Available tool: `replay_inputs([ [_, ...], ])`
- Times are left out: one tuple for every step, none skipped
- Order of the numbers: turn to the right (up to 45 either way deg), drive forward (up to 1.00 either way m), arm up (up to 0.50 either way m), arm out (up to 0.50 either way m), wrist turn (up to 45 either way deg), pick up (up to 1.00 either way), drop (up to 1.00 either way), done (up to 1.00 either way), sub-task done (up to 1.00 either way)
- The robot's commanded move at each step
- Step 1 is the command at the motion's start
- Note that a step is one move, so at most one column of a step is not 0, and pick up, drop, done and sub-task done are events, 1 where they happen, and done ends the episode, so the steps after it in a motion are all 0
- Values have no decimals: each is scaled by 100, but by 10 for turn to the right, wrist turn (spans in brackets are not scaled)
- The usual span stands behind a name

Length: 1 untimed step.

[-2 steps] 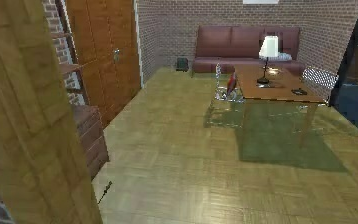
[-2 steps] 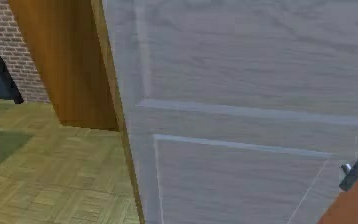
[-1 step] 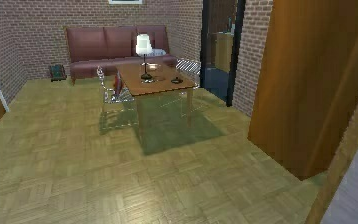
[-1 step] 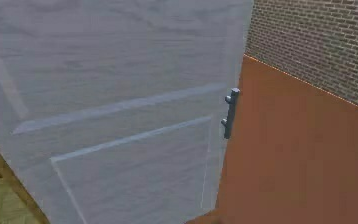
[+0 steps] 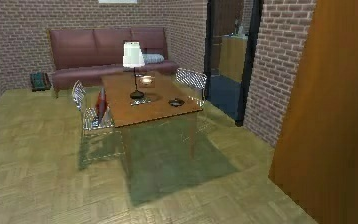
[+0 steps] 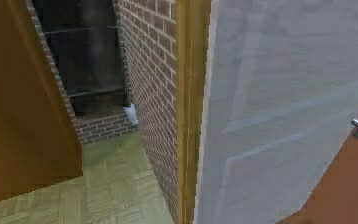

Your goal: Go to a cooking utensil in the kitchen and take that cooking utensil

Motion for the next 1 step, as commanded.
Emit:
replay_inputs([
  [-450, 0, 0, 0, 0, 0, 0, 0, 0],
])
